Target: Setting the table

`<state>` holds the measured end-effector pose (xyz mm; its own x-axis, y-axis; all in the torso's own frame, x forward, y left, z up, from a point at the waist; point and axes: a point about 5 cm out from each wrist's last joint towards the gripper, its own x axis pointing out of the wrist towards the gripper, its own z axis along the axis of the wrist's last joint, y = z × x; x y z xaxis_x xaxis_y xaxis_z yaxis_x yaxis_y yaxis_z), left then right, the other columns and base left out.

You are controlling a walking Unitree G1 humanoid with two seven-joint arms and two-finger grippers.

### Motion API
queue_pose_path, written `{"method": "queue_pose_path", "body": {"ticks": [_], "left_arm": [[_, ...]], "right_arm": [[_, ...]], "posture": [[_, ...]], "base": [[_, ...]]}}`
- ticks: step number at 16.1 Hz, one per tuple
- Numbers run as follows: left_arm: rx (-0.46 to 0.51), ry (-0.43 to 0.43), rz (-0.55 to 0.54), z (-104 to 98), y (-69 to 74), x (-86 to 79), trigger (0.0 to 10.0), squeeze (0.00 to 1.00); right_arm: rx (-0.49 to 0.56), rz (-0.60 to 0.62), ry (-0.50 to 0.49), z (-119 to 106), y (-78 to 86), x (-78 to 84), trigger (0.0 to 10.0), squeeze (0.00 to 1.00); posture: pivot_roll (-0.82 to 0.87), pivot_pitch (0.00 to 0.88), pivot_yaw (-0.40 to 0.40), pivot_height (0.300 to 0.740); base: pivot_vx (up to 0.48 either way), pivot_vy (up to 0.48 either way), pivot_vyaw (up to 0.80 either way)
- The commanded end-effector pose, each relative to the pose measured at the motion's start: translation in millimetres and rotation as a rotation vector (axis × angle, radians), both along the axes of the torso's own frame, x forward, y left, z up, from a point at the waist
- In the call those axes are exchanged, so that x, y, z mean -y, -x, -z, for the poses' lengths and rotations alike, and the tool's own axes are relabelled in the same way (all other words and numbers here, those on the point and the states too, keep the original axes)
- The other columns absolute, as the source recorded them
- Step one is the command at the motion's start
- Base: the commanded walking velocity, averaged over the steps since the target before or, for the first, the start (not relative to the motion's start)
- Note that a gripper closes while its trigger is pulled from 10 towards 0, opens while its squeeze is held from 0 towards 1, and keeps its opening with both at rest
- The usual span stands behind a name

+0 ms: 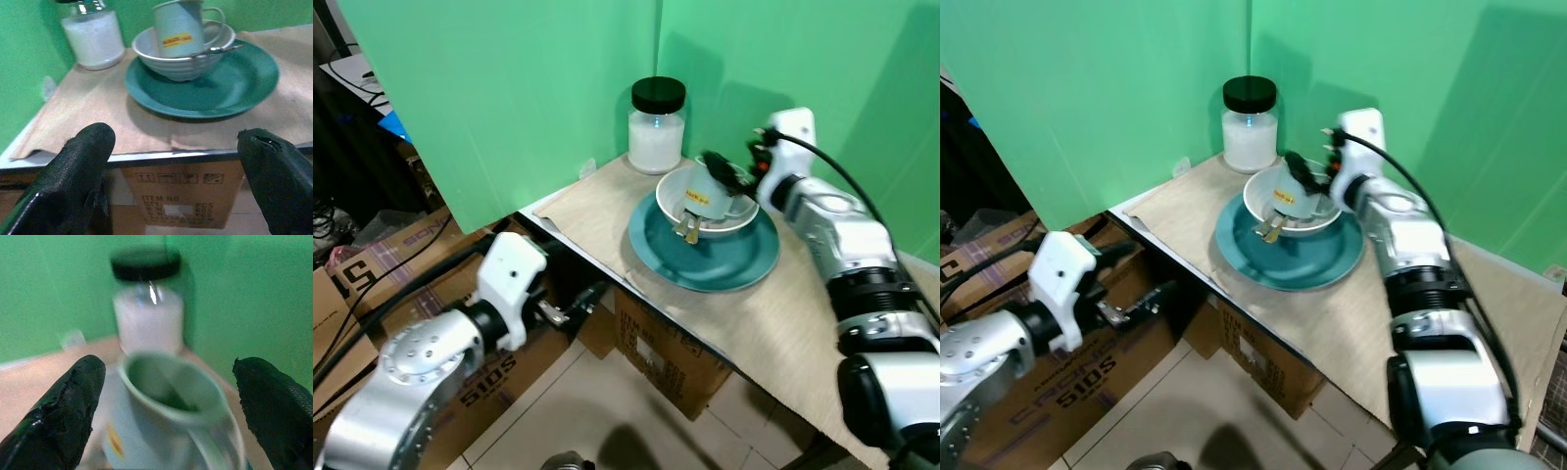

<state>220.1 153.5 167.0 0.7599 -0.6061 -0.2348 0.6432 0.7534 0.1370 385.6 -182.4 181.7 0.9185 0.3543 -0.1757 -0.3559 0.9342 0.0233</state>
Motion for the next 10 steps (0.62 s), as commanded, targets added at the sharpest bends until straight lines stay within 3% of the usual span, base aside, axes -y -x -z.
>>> {"method": "queue_pose_path", "body": {"ticks": [1, 6, 7, 10], "left_arm": [[0.017, 0.010, 0.034, -5, -1.4, 4.8, 10.0, 1.00], [0.023, 0.027, 0.061, -7, -3.3, 9.6, 10.0, 1.00], [0.021, 0.026, 0.067, -6, -3.5, 9.8, 10.0, 1.00], [0.024, 0.026, 0.067, -7, -4.7, 9.6, 10.0, 1.00]], "right_arm": [[-0.036, -0.027, 0.019, 4, -0.2, 1.7, 10.0, 0.00], [-0.127, -0.069, -0.013, 22, 5.8, 8.4, 10.0, 0.00], [-0.157, -0.108, -0.092, 25, 7.5, 6.0, 10.0, 0.00], [-0.169, -0.122, -0.088, 26, 8.4, 5.2, 10.0, 0.00]], "posture": [[0.05, 0.000, 0.035, 0.740], [0.04, 0.000, 0.042, 0.740], [0.04, 0.000, 0.046, 0.740], [0.04, 0.000, 0.045, 0.740]], "base": [[0.000, 0.000, 0.00], [0.000, 0.000, 0.00], [0.000, 0.000, 0.00], [0.000, 0.000, 0.00]]}}
